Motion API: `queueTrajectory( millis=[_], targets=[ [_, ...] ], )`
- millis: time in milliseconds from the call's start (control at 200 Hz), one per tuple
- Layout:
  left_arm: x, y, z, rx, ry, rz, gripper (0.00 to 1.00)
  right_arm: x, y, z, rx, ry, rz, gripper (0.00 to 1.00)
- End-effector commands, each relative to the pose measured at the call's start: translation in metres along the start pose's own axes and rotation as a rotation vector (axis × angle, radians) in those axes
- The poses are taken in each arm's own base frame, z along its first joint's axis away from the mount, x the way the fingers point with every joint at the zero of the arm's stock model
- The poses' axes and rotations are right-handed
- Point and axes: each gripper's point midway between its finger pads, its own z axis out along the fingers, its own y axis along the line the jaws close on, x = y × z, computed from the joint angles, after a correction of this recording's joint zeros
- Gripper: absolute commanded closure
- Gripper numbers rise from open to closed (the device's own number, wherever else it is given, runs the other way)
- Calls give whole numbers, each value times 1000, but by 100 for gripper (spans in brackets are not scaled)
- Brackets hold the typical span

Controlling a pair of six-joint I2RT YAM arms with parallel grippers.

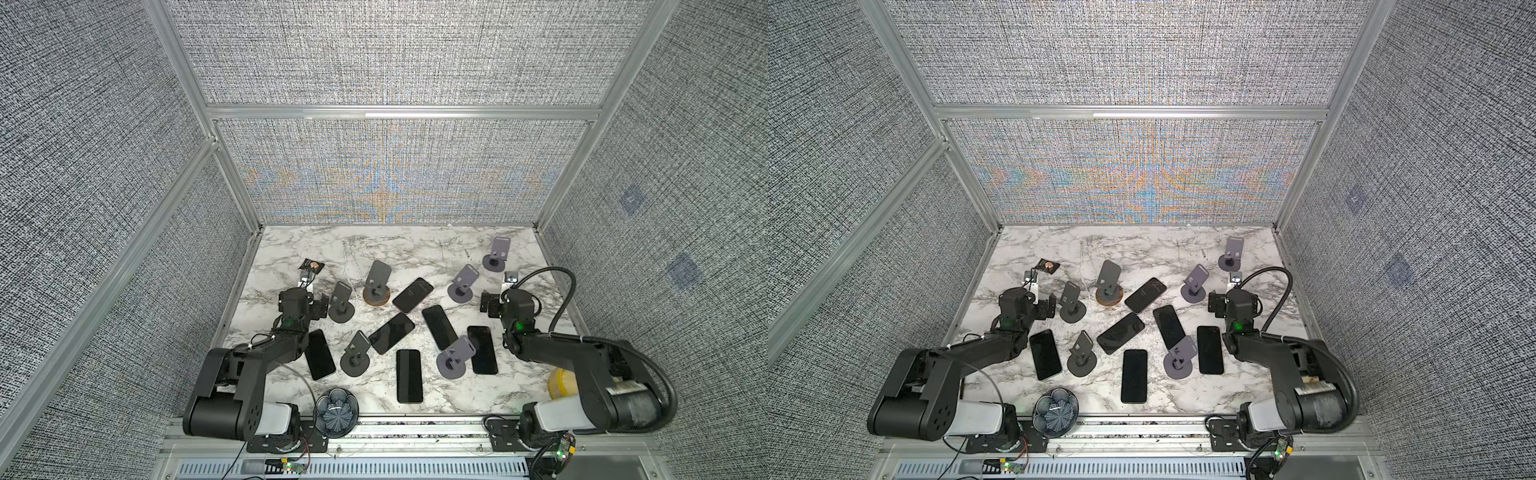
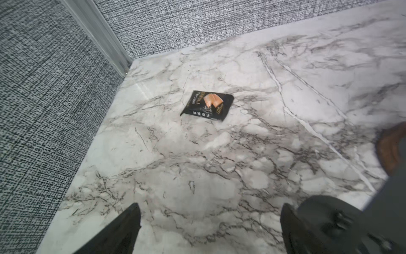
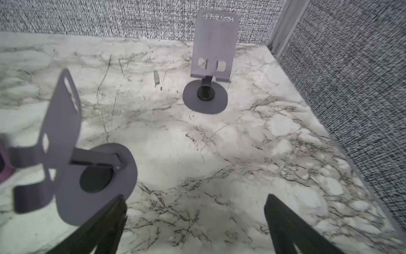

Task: Remove the phone from the phone stand
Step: Reset both arms

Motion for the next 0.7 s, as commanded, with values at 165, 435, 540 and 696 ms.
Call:
queueTrajectory(
  millis=[165,435,540,696],
  targets=[
    [-23,29,0,-88,-158,-147,1,-27,12,4,-101,-71,-5,1],
    [-10,37,9,-83,-140,-199,1,-27,31,2,-204,-116,-62,1],
    [-12,37,9,-85,-169,-188,1,-28,35,2,-233,-119,-61,1],
    [-12,37,7,-83,-172,-192,1,-28,34,1,-244,-121,-54,1]
  ],
)
